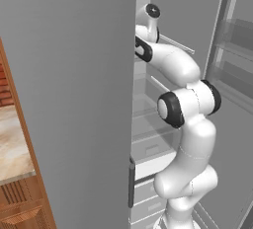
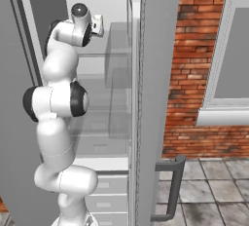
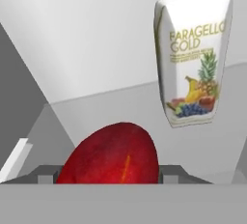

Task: Pick the apple and mango from the fridge and place them on the plate next to the blender to make a fruit smoothie.

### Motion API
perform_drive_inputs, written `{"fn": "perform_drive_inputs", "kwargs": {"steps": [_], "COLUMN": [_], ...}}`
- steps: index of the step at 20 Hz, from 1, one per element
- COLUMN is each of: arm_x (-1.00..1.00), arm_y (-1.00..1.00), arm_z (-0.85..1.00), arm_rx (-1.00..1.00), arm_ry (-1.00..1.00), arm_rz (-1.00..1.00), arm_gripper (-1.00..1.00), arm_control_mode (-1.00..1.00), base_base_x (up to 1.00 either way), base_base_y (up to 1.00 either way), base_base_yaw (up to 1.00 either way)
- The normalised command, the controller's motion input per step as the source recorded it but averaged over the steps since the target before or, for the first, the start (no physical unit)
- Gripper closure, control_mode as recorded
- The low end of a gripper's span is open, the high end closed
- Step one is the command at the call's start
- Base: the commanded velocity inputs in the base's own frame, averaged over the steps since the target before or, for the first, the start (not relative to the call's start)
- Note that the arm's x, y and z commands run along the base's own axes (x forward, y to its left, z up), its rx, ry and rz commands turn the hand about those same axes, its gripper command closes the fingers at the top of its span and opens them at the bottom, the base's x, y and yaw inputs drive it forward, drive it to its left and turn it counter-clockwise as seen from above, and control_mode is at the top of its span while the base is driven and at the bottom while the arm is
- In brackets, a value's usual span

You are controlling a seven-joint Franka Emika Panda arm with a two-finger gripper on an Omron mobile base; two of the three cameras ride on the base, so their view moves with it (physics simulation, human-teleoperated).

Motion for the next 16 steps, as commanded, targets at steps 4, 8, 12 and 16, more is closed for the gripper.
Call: {"fn": "perform_drive_inputs", "kwargs": {"steps": [4,8,12,16], "arm_x": [-0.25,-0.41,-0.76,-1.00], "arm_y": [-0.43,-0.53,-0.05,-0.10], "arm_z": [0.00,0.03,0.07,0.19], "arm_rx": [0.02,0.04,0.00,0.00], "arm_ry": [-0.08,-0.12,-0.25,-0.31], "arm_rz": [-0.01,-0.02,0.00,0.00], "arm_gripper": [1.00,1.00,1.00,1.00], "arm_control_mode": [-1.00,-1.00,-1.00,-1.00], "base_base_x": [0.00,0.00,0.00,0.00], "base_base_y": [0.00,0.00,0.00,0.00], "base_base_yaw": [0.00,0.00,0.00,0.00]}}
